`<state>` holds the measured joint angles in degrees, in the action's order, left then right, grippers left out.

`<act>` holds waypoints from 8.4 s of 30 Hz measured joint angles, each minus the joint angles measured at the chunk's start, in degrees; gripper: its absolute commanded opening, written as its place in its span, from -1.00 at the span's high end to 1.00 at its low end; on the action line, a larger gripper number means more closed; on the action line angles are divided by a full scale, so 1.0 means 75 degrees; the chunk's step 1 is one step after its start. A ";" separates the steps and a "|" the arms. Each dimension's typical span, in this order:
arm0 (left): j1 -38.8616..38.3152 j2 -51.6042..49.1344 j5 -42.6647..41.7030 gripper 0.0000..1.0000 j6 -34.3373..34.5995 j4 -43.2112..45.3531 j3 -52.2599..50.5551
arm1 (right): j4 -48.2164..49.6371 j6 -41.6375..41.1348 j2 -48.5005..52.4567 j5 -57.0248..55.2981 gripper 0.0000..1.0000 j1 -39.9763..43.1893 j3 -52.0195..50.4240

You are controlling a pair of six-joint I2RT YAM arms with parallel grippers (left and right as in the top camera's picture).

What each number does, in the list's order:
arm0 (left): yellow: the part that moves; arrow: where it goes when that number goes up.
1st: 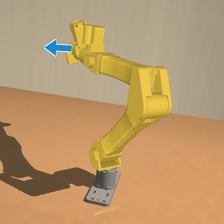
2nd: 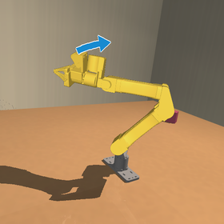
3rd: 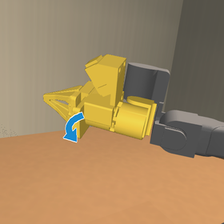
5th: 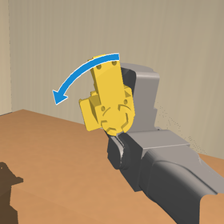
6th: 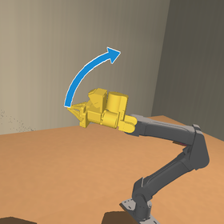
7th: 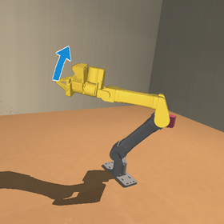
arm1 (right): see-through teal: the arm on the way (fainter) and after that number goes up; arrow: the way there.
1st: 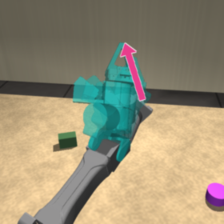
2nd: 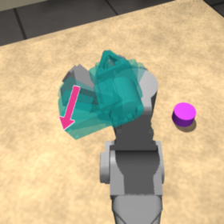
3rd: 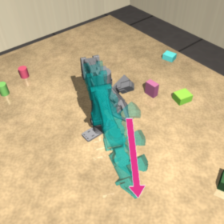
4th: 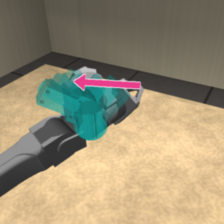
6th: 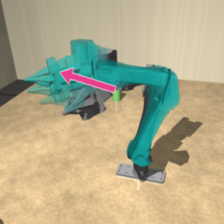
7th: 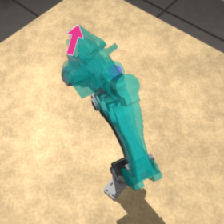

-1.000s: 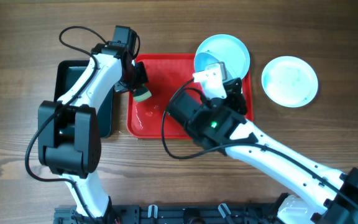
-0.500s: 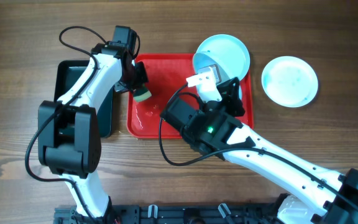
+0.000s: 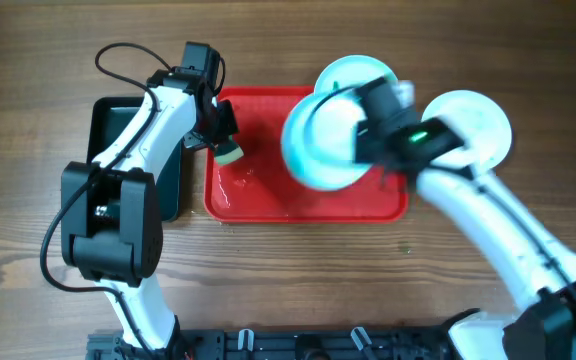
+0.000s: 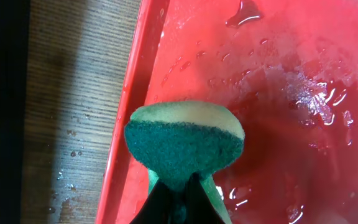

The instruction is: Clean dirty plates on tray and stack at the side

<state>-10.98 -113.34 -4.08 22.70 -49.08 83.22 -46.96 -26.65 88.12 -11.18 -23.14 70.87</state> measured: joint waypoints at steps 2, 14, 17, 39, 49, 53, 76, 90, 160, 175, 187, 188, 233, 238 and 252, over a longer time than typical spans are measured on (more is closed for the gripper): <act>0.0000 0.0000 0.0003 0.92 0.0000 -0.0009 0.0000 | 0.0023 0.0119 0.0000 0.0629 0.92 0.1011 -0.0003; 0.0000 0.0000 0.0055 0.92 0.0000 0.0000 0.0000 | 0.0443 0.0391 0.0729 0.1804 0.92 0.5852 0.0000; 0.0000 0.0000 0.0052 0.92 0.0000 0.0000 0.0000 | 0.0664 0.0358 0.1454 0.1839 0.92 0.6100 -0.0003; 0.0000 0.0000 0.0055 0.92 0.0000 -0.0003 0.0000 | 0.1434 -0.0187 0.2072 0.3745 0.38 0.3654 0.0810; 0.0000 0.0000 0.0055 0.92 0.0000 -0.0055 0.0000 | 0.1923 -0.1603 0.2667 0.2110 0.49 0.1920 0.0726; 0.0000 0.0003 0.0055 0.92 0.0000 -0.0090 0.0000 | 0.1923 -0.1880 0.3171 0.1845 0.49 0.1839 0.0726; 0.0000 0.0003 0.0055 0.92 0.0000 -0.0178 0.0000 | -0.0551 0.0539 0.3622 0.3733 0.70 0.1667 0.0717; 0.0000 0.0003 0.0055 0.92 0.0000 -0.0178 0.0000 | 0.1169 0.3212 0.3622 0.3838 -0.11 0.1661 0.0816; -0.0968 -0.0565 -0.0297 0.92 -0.2602 0.1131 0.0009 | 0.1539 -0.0405 0.3861 0.3722 0.91 0.0224 0.0746; -0.1513 -0.0979 -0.1909 0.92 -0.3214 0.1204 0.0157 | 0.1539 -0.0353 0.3861 0.3742 0.91 0.0242 0.0731; -0.1728 -0.1043 -0.1594 0.92 -0.3477 0.0542 0.0216 | 0.1652 -0.0265 0.3882 0.3864 0.91 0.0221 0.0729; -0.1786 -0.0997 -0.0979 0.92 -0.3185 0.0551 0.0245 | 0.1658 -0.0265 0.3893 0.3876 0.91 0.0219 0.0729; -0.1853 -0.0947 0.2699 0.92 0.0842 0.0519 0.0294 | 0.1725 -0.0213 0.3911 0.4033 0.91 0.0210 0.0726; -0.1894 -0.0962 0.2929 0.92 0.1370 0.0694 0.0254 | 0.1751 -0.0213 0.3911 0.4086 0.91 0.0184 0.0726; -0.1594 -0.0950 -0.0061 0.92 -0.0166 0.0571 0.0323 | 0.2136 0.0580 0.4645 0.7026 0.91 0.1274 0.0720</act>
<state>-22.94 -120.46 -4.54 21.45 -44.80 85.65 -30.94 -22.31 122.96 41.52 -13.58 76.27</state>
